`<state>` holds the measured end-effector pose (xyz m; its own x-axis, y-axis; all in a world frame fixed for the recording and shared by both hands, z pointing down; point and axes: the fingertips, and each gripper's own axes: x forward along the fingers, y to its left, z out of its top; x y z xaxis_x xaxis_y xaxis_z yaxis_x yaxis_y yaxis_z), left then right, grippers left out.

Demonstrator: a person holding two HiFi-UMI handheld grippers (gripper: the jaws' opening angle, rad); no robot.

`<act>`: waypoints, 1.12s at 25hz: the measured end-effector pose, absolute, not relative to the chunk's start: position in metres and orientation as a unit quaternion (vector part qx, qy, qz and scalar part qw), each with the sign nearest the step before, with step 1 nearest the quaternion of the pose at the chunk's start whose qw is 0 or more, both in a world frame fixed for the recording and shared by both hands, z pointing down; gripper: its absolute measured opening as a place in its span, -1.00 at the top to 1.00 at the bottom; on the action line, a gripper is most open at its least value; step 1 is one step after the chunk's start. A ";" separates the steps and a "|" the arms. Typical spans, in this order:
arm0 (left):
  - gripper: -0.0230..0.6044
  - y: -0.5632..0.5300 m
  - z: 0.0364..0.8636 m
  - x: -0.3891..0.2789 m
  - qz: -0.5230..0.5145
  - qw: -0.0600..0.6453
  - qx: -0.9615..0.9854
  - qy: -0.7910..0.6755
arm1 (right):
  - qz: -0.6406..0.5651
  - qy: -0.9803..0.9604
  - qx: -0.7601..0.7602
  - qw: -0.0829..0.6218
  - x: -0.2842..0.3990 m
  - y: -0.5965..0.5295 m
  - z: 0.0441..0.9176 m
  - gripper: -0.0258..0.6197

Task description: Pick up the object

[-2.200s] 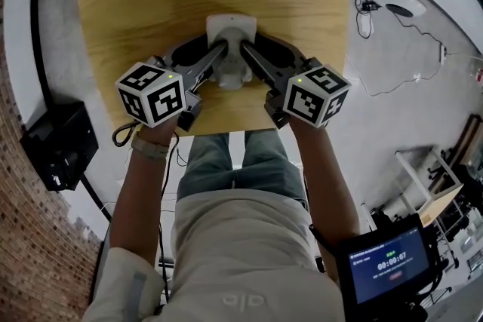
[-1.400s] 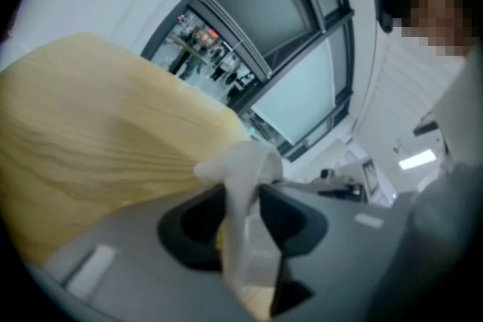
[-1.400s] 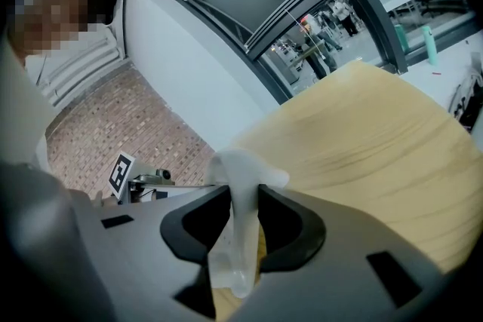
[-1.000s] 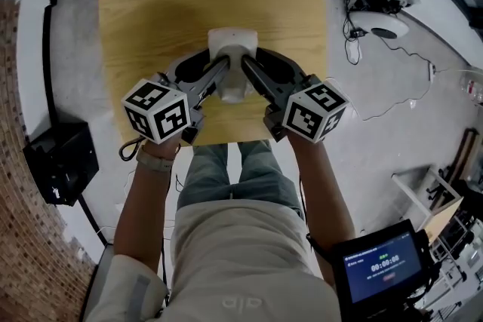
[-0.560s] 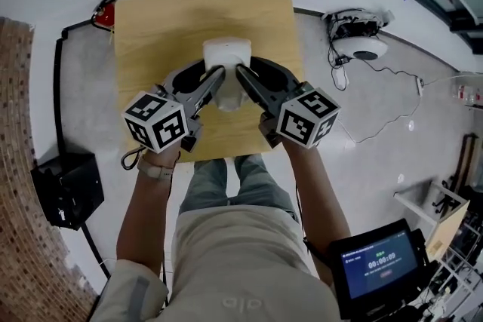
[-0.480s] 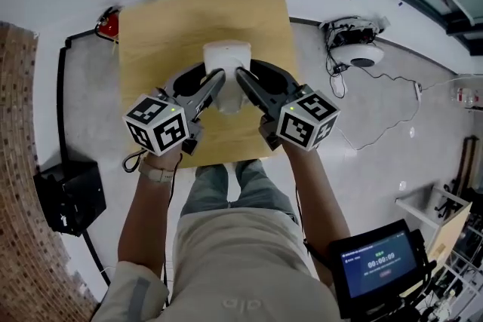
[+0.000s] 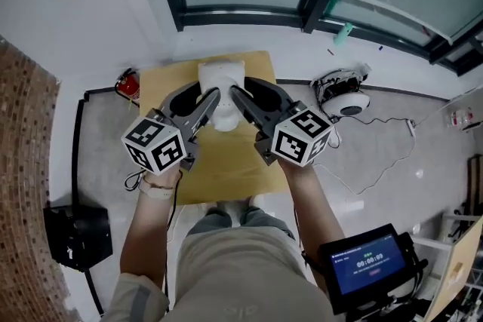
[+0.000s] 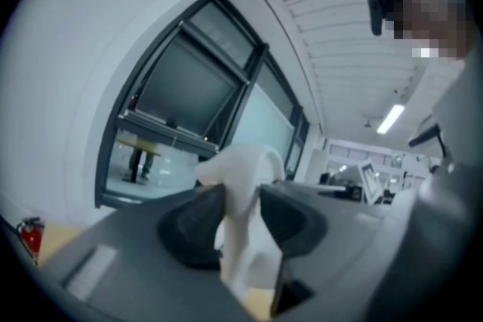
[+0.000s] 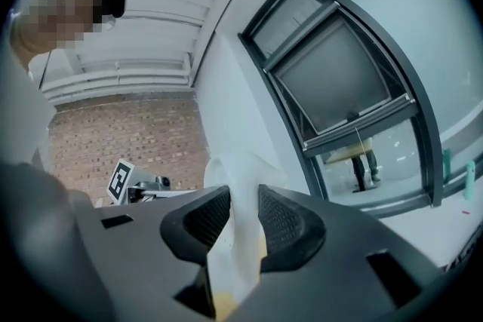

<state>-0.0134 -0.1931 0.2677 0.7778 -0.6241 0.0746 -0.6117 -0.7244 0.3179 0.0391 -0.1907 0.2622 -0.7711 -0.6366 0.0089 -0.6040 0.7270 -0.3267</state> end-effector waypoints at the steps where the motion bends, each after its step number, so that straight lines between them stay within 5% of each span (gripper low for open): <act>1: 0.50 -0.192 0.257 -0.014 -0.023 0.152 0.930 -0.334 | -0.148 0.930 -0.332 0.057 0.039 -0.189 0.252 0.61; 16: 0.50 -0.142 0.105 -0.030 -0.087 -0.010 0.941 -0.326 | 0.000 0.946 -0.302 0.118 0.022 -0.139 0.102 0.61; 28: 0.50 -0.118 0.084 -0.034 -0.101 -0.034 0.944 -0.313 | 0.038 0.949 -0.291 0.120 0.018 -0.116 0.080 0.61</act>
<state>-0.0341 -0.1181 0.0842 0.7834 -0.5842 -0.2122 -0.5978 -0.8016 -0.0002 0.0182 -0.1156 0.0797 -0.8022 -0.5422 -0.2499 -0.5605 0.8281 0.0026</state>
